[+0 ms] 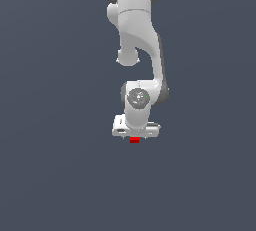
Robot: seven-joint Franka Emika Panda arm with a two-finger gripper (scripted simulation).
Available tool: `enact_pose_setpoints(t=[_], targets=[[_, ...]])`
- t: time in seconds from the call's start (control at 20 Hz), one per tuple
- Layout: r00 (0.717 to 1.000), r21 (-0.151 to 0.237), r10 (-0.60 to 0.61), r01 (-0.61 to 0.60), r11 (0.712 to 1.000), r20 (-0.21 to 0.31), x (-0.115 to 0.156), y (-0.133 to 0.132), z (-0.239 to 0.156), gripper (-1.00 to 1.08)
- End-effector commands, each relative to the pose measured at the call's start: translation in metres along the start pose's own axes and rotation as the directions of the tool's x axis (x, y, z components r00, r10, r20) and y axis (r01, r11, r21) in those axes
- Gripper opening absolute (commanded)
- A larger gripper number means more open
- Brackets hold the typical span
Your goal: Pick up the red cube and move it to a goal position.
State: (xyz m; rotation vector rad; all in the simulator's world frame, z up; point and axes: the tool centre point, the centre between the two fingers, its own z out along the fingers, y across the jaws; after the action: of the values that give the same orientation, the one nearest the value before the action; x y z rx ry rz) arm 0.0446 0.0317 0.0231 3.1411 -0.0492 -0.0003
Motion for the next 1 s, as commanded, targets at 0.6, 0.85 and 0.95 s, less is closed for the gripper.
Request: enact_pose_setpoints(t=[0.6,0.85,0.95], targets=[[1.000,0.000,0.001,-0.001,1.000,-0.001,0.0009,-0.0003,0.0015,-1.00],[1.000,0.000,0.001,-0.001,1.000,-0.001,-0.0036,-0.0002,-0.0010,-1.00],[1.000,0.000,0.001,-0.001,1.000,-0.001,-0.0074,-0.0001,-0.0030,-1.00]])
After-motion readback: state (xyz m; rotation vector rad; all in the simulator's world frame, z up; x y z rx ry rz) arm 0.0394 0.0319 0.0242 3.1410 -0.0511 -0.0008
